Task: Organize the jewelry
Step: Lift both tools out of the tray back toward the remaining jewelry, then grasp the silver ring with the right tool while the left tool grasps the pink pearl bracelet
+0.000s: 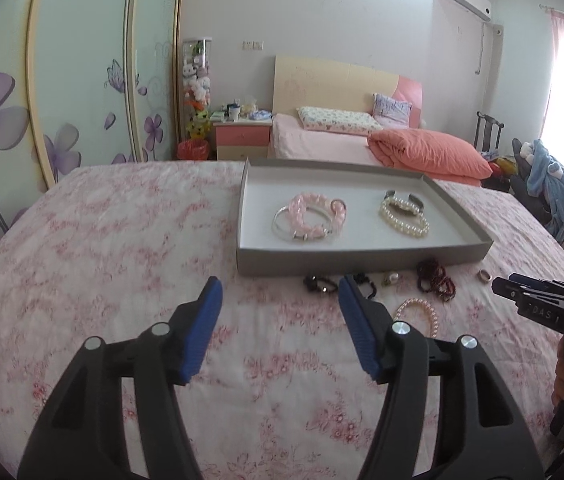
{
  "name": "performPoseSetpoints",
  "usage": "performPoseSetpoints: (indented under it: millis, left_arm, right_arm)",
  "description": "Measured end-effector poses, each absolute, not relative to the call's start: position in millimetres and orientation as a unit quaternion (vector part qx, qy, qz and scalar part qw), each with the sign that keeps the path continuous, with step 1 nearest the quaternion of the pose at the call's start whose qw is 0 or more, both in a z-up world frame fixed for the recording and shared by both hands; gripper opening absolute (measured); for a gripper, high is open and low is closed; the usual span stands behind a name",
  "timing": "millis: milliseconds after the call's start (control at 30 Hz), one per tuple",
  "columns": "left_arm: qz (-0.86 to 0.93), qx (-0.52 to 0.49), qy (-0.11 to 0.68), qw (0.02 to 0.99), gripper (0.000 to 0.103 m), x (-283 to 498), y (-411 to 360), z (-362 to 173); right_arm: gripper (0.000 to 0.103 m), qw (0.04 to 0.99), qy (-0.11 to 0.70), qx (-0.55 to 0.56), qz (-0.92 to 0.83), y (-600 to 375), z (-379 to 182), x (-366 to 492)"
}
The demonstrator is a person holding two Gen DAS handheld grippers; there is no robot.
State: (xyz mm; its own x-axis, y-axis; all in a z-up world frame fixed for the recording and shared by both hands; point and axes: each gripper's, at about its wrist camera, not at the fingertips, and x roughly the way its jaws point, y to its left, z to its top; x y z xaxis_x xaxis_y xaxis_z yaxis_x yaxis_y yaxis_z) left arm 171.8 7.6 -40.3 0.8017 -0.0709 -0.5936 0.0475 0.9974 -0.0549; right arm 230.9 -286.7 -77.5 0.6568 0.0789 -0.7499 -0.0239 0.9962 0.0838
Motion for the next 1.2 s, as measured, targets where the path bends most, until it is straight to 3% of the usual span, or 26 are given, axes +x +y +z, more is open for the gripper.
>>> performPoseSetpoints:
  millis: [300, 367, 767, 1133, 1200]
  left_arm:
    - [-0.038, -0.012, 0.326, 0.944, 0.060, 174.5, 3.2, -46.7]
    - [-0.043, -0.008, 0.330, 0.943, 0.060, 174.8, 0.1, -48.1]
    - [-0.123, 0.026, 0.396, 0.910, 0.060, 186.4, -48.2, -67.1]
    - [-0.122, 0.064, 0.439, 0.888, 0.037, 206.3, -87.0, -96.0]
    - [-0.123, 0.070, 0.436, 0.889, 0.024, 205.4, -89.9, -96.3]
  right_arm:
    - [0.040, 0.902, 0.430, 0.016, 0.005, -282.9, -90.9, 259.2]
    - [0.023, 0.903, 0.429, 0.017, 0.007, -283.9, -90.4, 258.7]
    - [0.023, 0.902, 0.430, 0.013, 0.032, -277.2, -88.1, 210.1]
    - [0.023, 0.902, 0.430, 0.016, 0.033, -277.8, -87.3, 211.8]
    - [0.023, 0.902, 0.430, 0.016, 0.033, -277.8, -87.2, 211.8]
